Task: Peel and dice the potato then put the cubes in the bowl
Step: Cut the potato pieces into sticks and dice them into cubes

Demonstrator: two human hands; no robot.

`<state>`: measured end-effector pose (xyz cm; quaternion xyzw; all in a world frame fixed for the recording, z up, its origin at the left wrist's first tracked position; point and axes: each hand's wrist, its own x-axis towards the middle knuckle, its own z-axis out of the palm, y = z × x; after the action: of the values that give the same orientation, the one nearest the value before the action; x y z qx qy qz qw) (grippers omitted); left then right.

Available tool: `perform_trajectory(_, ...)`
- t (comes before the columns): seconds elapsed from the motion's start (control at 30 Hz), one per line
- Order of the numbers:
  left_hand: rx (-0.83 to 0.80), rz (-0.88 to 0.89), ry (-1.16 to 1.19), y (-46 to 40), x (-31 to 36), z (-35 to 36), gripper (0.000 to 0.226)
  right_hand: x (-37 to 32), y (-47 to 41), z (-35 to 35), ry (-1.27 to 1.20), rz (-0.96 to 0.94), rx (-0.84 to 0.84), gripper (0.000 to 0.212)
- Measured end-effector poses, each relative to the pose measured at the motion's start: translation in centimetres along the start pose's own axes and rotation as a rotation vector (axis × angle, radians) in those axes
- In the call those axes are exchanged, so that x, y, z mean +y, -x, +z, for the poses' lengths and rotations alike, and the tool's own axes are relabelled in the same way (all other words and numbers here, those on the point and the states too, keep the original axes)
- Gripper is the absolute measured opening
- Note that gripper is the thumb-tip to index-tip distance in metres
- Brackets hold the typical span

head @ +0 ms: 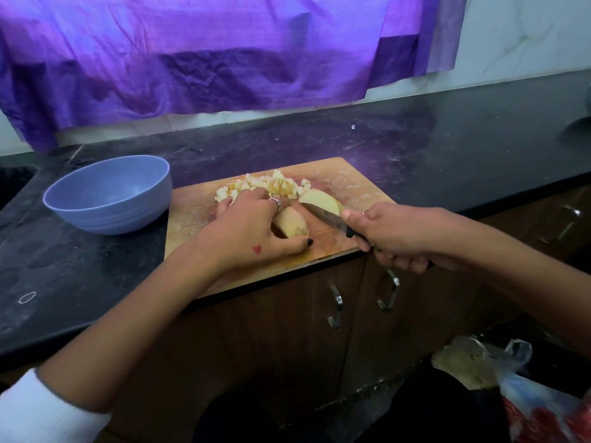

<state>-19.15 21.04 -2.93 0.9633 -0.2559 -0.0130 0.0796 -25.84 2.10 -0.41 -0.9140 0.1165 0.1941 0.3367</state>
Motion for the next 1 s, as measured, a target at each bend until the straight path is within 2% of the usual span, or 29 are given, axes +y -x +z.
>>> perform_trajectory(0.1,-0.084,-0.02,-0.139,0.4,0.2,-0.8,0.081,0.1,0.4,-0.5,-0.121,-0.001,-0.049,0.048)
perform_trajectory(0.17,-0.104,-0.039,-0.168,0.9,0.3,-0.9,0.097,0.0,0.9,-0.4,-0.285,-0.02,-0.129,0.047)
perform_trajectory(0.23,-0.065,-0.047,-0.099,1.4,0.1,-0.4,0.107,-0.3,1.2,0.0,-0.352,-0.046,-0.15,0.047)
perform_trajectory(0.37,0.107,-0.07,0.104,1.8,-1.0,1.3,0.113,-1.4,0.8,1.2,-0.223,-0.072,-0.046,0.047)
perform_trajectory(0.57,0.211,-0.113,0.285,2.8,-0.1,2.0,0.108,-2.6,0.3,2.0,-0.105,-0.081,0.004,0.046)
perform_trajectory(0.73,0.235,-0.115,0.302,3.1,0.0,2.3,0.107,-3.0,0.2,2.4,-0.046,-0.061,0.02,0.046)
perform_trajectory(0.87,0.258,-0.118,0.31,3.1,0.0,2.7,0.093,-3.2,0.0,2.7,0.093,-0.078,0.078,0.051)
perform_trajectory(1.0,0.284,-0.119,0.314,2.9,-0.1,2.9,0.087,-3.9,0.0,2.5,0.226,-0.065,0.102,0.051)
